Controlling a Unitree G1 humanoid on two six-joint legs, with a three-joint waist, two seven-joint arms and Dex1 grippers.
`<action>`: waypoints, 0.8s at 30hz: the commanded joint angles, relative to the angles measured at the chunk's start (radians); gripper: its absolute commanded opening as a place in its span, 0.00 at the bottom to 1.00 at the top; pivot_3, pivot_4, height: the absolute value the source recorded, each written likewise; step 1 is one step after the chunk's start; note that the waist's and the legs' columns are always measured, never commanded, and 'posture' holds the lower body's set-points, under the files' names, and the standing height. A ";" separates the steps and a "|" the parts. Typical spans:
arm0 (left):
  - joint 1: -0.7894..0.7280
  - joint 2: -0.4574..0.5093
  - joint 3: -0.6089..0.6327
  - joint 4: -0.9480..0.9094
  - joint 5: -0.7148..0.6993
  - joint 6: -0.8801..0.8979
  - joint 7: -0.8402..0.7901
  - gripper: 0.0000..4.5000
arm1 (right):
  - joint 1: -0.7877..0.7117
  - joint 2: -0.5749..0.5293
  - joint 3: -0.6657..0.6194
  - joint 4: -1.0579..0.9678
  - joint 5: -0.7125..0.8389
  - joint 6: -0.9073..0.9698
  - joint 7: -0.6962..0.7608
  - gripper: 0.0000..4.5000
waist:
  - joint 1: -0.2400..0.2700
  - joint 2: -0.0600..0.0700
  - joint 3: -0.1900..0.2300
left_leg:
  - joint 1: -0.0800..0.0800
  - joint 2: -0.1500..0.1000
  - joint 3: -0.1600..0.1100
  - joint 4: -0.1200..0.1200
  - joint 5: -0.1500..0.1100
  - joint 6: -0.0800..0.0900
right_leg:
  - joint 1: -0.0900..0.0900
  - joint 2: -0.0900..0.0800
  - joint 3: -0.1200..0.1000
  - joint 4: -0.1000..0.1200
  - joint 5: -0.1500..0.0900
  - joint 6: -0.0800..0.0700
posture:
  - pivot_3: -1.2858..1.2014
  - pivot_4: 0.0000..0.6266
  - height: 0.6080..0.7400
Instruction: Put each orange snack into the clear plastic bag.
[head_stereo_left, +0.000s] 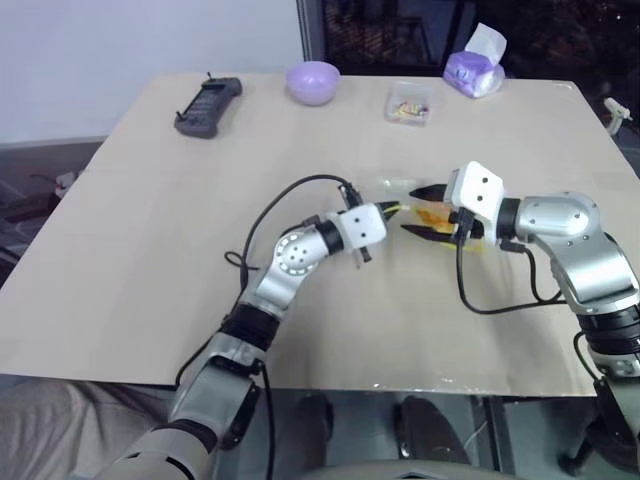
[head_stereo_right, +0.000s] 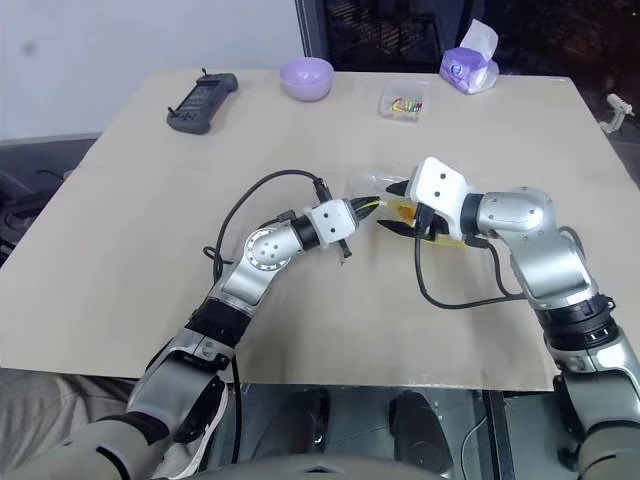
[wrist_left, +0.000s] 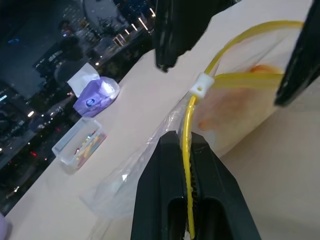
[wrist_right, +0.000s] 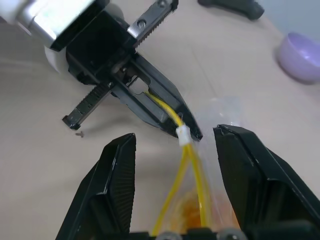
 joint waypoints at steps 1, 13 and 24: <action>0.000 -0.003 0.005 -0.051 -0.017 0.002 0.001 0.00 | -0.020 0.005 -0.014 -0.010 -0.016 -0.039 -0.019 0.55 | 0.000 0.000 0.000 | 0.000 0.000 0.000 0.000 0.000 0.000 | 0.000 0.000 0.000 0.000 0.000 0.000 | 0.52 0.24 1.00; 0.003 -0.011 -0.001 -0.059 -0.016 0.009 0.002 0.00 | -0.016 0.019 -0.022 -0.009 -0.025 -0.040 -0.030 0.05 | 0.000 0.000 0.000 | 0.000 0.000 0.000 0.000 0.000 0.000 | 0.000 0.000 0.000 0.000 0.000 0.000 | 0.52 0.24 1.00; 0.003 0.009 0.024 -0.041 0.006 0.016 0.044 0.00 | 0.009 -0.021 -0.044 0.000 -0.046 -0.040 -0.029 0.05 | 0.001 0.000 0.000 | 0.000 0.000 0.000 0.000 0.000 0.000 | 0.000 0.000 0.000 0.000 0.000 0.000 | 0.52 0.24 1.00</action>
